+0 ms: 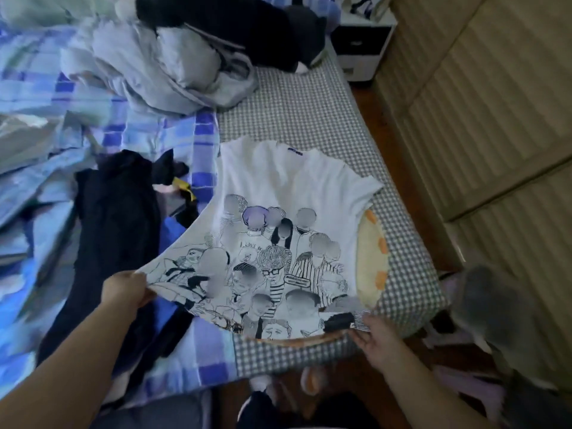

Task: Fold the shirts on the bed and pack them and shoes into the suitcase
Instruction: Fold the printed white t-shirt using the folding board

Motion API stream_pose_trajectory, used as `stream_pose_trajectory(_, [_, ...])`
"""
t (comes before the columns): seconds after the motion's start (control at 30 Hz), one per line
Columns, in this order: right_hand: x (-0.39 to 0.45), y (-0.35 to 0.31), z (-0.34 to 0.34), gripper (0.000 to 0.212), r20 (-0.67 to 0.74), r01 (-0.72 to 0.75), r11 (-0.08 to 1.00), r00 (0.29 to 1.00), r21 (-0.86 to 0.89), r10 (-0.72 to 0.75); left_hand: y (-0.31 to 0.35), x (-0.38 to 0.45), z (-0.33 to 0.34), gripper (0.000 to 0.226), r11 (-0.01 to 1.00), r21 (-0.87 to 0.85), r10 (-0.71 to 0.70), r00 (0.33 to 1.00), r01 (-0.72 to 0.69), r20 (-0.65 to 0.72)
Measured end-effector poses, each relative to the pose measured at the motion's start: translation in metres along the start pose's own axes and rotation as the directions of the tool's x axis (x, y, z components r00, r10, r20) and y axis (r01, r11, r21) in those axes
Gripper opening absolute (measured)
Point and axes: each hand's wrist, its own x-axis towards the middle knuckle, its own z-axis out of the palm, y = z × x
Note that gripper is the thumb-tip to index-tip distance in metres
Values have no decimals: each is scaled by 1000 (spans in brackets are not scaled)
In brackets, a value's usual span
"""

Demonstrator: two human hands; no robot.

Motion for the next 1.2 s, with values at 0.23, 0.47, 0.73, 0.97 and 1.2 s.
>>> stream_pose_trajectory(0.23, [-6,60,3,12,-64,-205,643,970,-738,236,-46,-43,-37,16,939,345,83,977,-11,-195])
stream_pose_trajectory(0.47, [47,-10,3,16,-7,-54,294,987,-954,160,-143,-150,91,36,795,599,-203,972,92,119])
stream_pose_trajectory(0.73, [172,-221,24,14,84,155,469,982,-870,-168,-180,-241,265,30,861,188,-505,837,472,210])
stream_pose_trajectory(0.97, [266,-297,78,39,168,289,645,955,-708,-244,-170,-257,361,8,873,382,-361,928,302,92])
stream_pose_trajectory(1.2, [301,-334,107,25,522,609,-4,675,-793,-522,-22,-249,515,25,749,346,458,819,-565,345])
